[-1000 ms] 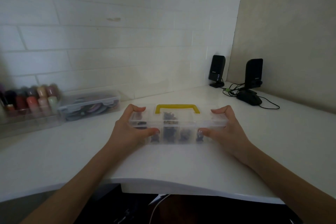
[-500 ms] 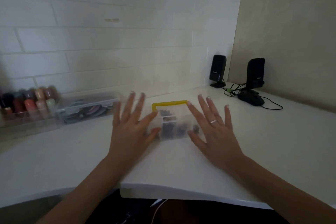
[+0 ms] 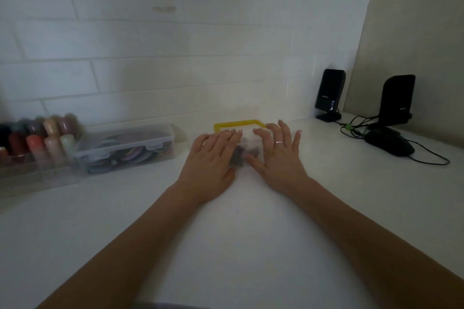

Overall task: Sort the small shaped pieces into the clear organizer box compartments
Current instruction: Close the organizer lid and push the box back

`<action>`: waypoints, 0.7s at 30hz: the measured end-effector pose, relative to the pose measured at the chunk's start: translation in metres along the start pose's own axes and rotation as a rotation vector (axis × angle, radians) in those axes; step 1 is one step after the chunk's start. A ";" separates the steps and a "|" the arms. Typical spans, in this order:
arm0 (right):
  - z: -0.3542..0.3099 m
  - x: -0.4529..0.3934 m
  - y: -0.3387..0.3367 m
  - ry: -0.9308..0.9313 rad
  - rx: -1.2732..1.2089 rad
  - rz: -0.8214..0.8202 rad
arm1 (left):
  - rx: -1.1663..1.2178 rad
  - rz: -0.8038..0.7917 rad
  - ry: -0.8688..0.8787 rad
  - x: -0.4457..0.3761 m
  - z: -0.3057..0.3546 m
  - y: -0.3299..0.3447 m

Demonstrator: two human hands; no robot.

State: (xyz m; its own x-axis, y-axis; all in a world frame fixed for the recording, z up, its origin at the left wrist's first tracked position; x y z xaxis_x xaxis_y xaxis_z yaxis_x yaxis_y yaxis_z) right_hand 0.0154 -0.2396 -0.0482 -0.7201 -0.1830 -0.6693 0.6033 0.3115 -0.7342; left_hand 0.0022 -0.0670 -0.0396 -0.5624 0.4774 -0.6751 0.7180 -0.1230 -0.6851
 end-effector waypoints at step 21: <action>0.000 -0.082 0.073 0.351 -0.582 0.080 | -0.022 0.175 -0.290 -0.028 -0.055 0.056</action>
State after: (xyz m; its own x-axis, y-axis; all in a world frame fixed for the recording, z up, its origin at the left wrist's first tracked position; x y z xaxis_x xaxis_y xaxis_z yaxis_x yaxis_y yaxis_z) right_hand 0.1184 -0.2023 -0.0472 -0.8090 0.1439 -0.5700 0.4472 0.7800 -0.4378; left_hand 0.0809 -0.0398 -0.0444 -0.5210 0.1834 -0.8336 0.8208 -0.1604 -0.5483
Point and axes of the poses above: each hand's wrist, its own x-axis away from the middle knuckle, its own y-axis out of the palm, z = x × y, the point moved 2 cm from there along -x, towards the middle knuckle, and after that the axes turned 3 degrees about -y, right-handed, at the moved point
